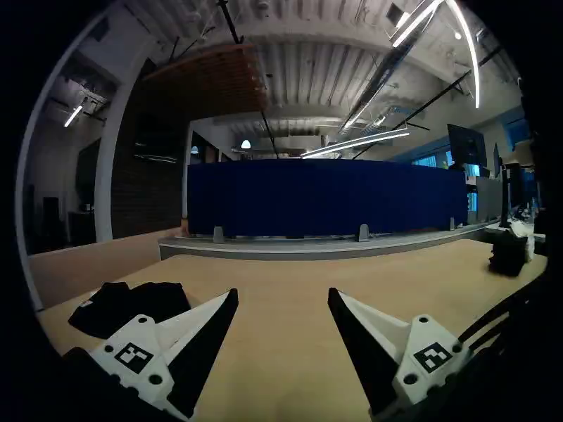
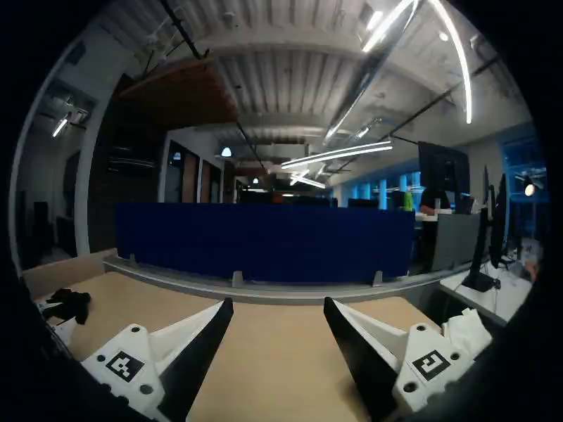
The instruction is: Fold towel
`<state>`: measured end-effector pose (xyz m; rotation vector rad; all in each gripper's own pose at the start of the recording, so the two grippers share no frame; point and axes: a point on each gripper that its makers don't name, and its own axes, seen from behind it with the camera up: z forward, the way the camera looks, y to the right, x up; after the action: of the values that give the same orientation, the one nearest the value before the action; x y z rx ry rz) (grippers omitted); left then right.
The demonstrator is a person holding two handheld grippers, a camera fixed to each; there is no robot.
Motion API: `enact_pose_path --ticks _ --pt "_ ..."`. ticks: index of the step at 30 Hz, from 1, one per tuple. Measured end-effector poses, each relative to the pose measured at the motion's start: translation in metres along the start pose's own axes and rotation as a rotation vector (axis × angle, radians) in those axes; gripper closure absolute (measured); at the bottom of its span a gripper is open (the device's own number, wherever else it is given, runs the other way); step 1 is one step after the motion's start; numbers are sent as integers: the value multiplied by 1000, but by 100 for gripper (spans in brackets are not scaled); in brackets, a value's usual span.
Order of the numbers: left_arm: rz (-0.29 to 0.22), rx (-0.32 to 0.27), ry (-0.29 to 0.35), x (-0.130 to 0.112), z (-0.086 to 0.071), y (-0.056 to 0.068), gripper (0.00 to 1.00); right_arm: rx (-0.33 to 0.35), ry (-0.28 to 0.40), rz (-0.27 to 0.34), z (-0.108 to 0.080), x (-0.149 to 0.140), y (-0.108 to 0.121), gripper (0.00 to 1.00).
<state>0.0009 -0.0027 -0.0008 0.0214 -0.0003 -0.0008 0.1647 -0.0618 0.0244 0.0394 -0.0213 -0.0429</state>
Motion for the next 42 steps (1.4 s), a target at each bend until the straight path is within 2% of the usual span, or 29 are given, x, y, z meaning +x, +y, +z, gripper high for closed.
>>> enact_pose_path --ticks 6,14,26,33,42 --pt "0 0 0 0 0 0 6 -39 2 -3 -8 -24 15 0" --pt "0 0 0 0 0 0 5 -36 -9 51 -22 -74 30 0" --pt "0 0 0 0 0 -1 6 -59 -15 106 -17 -139 56 0" --pt "0 0 0 0 0 -1 6 -52 -6 120 -16 -156 57 0" --pt "0 0 0 0 0 -1 6 -38 10 86 -20 -164 53 0"
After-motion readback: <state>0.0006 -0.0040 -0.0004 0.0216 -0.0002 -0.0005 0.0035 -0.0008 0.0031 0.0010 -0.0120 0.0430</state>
